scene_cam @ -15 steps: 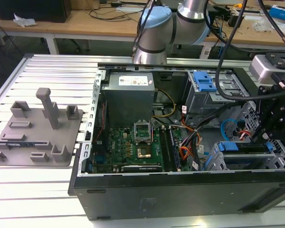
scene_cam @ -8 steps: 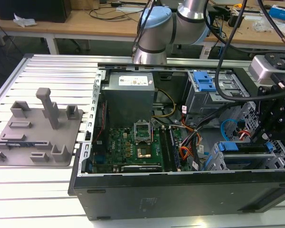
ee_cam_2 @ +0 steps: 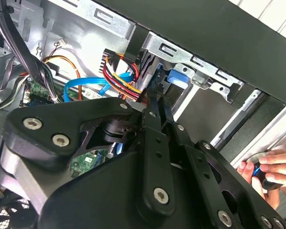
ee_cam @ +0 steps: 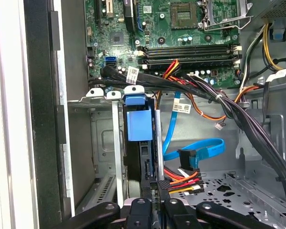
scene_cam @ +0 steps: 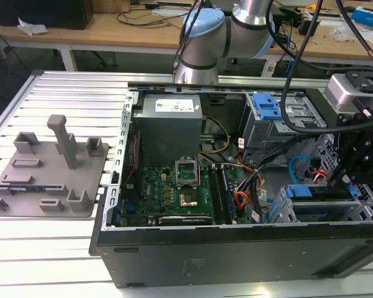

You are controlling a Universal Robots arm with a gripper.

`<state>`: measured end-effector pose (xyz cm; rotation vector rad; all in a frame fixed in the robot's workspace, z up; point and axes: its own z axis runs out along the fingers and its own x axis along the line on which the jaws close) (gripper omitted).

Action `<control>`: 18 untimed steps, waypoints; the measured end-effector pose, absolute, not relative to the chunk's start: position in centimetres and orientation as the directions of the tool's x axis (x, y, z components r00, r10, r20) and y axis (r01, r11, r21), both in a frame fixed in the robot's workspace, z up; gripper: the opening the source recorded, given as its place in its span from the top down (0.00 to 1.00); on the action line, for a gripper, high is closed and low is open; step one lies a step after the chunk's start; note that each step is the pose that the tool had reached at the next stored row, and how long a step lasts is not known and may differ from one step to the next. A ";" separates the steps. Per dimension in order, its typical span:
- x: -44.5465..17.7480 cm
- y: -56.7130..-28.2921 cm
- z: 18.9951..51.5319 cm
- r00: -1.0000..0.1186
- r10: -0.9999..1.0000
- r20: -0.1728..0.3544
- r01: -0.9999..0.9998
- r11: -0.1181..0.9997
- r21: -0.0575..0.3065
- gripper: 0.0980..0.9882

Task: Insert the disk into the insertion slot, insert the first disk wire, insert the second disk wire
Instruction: 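Insert the first disk wire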

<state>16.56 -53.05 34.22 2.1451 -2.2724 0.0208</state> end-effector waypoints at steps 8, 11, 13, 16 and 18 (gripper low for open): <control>16.6 -53.0 34.4 -0.058 -0.998 0.021 -0.998 0.058 0.002 0.93; 16.5 -53.1 34.4 -0.059 -0.998 0.022 -0.998 0.059 0.002 0.93; 16.5 -53.1 34.4 -0.059 -0.998 0.022 -0.998 0.059 0.002 0.93; 16.5 -53.2 34.4 -0.059 -0.998 0.022 -0.998 0.059 0.002 0.93; 16.5 -53.2 34.4 -0.059 -0.998 0.022 -0.998 0.059 0.002 0.93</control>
